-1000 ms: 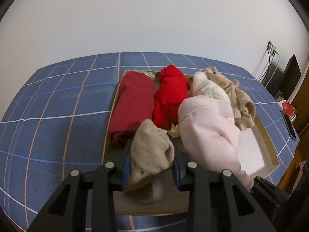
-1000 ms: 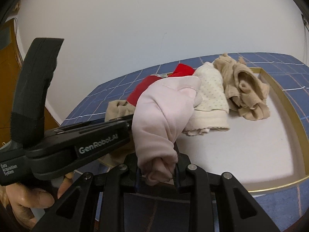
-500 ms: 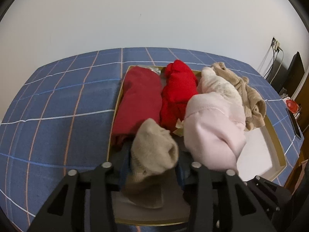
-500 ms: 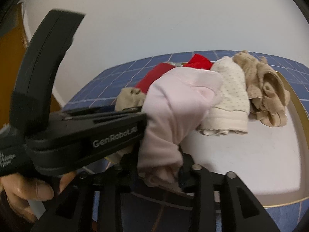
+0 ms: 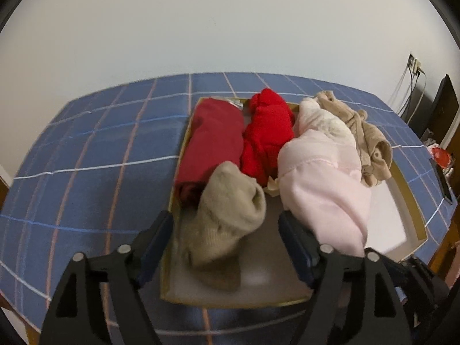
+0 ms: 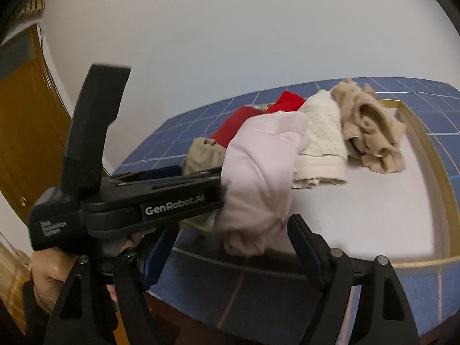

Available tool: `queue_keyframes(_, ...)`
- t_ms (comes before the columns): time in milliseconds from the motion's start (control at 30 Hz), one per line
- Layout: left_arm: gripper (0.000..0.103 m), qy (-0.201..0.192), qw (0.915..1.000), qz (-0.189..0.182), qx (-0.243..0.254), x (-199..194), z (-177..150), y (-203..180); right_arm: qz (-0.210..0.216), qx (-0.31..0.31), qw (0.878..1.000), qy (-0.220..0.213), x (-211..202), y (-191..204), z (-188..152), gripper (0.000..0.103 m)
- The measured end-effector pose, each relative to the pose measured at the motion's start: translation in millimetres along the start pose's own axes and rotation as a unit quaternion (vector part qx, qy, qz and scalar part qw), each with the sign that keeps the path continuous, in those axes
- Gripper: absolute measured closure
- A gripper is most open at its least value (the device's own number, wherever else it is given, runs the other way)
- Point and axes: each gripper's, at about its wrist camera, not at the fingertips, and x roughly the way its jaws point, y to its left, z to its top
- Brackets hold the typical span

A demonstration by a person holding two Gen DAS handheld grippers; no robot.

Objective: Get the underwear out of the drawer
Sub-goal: 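Lower the beige sock into the tray with the left tool while the right tool drops the pink garment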

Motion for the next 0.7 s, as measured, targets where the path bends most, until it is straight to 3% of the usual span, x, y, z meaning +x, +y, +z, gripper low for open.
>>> queue_keyframes(67, 0.002, -0.023, 0.9992, 0.031, 0.004, -10, -3, -3, 0.008, 0.01, 1.0, -0.012, -11, -3, -3, 0.023)
queue_keyframes(200, 0.001, -0.06, 0.9973, 0.043, -0.001, -32, -10, -7, 0.012, 0.01, 1.0, -0.027, -25, -1, -5, 0.023)
queue_keyframes(700, 0.001, -0.06, 0.9974, 0.03, -0.027, -57, -40, -23, -0.003, 0.022, 0.999, -0.034, -72, -10, -34, 0.023)
